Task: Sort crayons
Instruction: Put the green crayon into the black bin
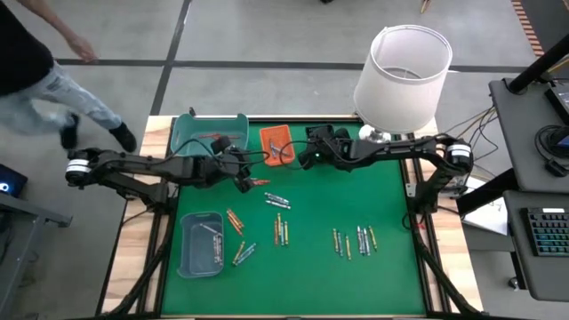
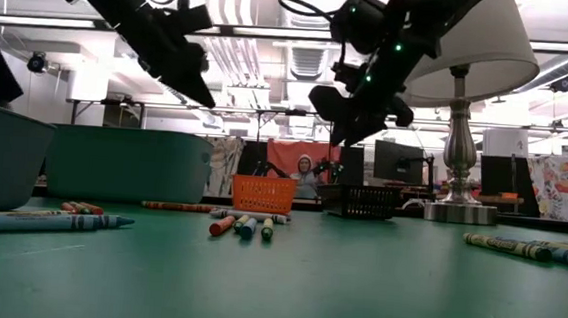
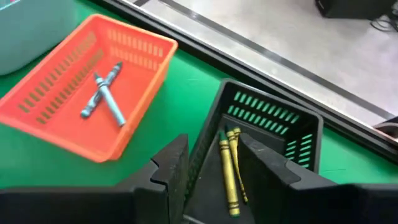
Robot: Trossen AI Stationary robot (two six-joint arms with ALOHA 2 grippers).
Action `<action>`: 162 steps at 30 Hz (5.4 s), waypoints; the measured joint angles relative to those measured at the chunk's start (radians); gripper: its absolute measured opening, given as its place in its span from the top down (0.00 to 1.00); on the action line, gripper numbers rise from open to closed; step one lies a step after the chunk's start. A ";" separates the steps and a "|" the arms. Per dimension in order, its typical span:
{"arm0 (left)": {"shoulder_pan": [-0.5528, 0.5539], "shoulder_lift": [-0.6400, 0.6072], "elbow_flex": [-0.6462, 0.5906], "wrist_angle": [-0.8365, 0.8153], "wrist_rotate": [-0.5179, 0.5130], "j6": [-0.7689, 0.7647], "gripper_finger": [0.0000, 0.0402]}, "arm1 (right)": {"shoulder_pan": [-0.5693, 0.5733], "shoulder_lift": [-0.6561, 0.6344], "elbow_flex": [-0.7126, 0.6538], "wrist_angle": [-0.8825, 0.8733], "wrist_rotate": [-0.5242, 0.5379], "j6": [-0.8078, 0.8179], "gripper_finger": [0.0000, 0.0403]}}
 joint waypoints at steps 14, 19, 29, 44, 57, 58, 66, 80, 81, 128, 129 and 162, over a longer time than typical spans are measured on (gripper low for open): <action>0.000 0.001 -0.044 -0.014 0.429 -0.018 0.60 | 0.033 -0.001 -0.002 -0.001 -0.001 -0.010 0.68; -0.010 0.001 -0.045 0.003 0.597 -0.027 0.60 | 0.040 -0.002 -0.002 -0.001 -0.009 -0.035 0.68; -0.054 0.001 -0.060 0.104 0.595 0.028 0.61 | 0.075 -0.003 0.070 -0.015 -0.106 -0.130 0.72; -0.056 0.001 -0.116 0.127 0.594 -0.013 0.61 | 0.239 -0.003 0.181 -0.343 -0.704 -0.056 0.74; -0.056 0.001 -0.107 0.129 0.592 -0.049 0.61 | 0.402 -0.003 0.123 -0.543 -0.740 0.427 0.76; -0.056 0.001 -0.107 0.130 0.592 -0.049 0.61 | 0.406 -0.003 0.120 -0.565 -0.738 0.460 0.75; -0.056 0.001 -0.106 0.136 0.592 0.036 0.61 | 0.414 0.001 0.118 -0.517 -0.733 0.584 0.68; -0.055 0.001 -0.106 0.168 0.591 0.222 0.61 | 0.421 0.125 0.195 -0.456 -0.839 0.690 0.66; -0.055 0.001 -0.106 0.165 0.591 0.222 0.61 | 0.421 0.136 0.211 -0.488 -0.852 0.685 0.66; -0.055 0.001 -0.106 0.207 0.590 0.153 0.61 | 0.454 0.421 0.346 -0.806 -0.680 0.494 0.72; -0.055 0.001 -0.106 0.207 0.590 0.154 0.61 | 0.454 0.421 0.346 -0.802 -0.680 0.495 0.74; -0.055 0.001 -0.106 0.221 0.554 0.153 0.61 | 0.445 0.346 0.396 -0.782 -0.618 0.474 0.92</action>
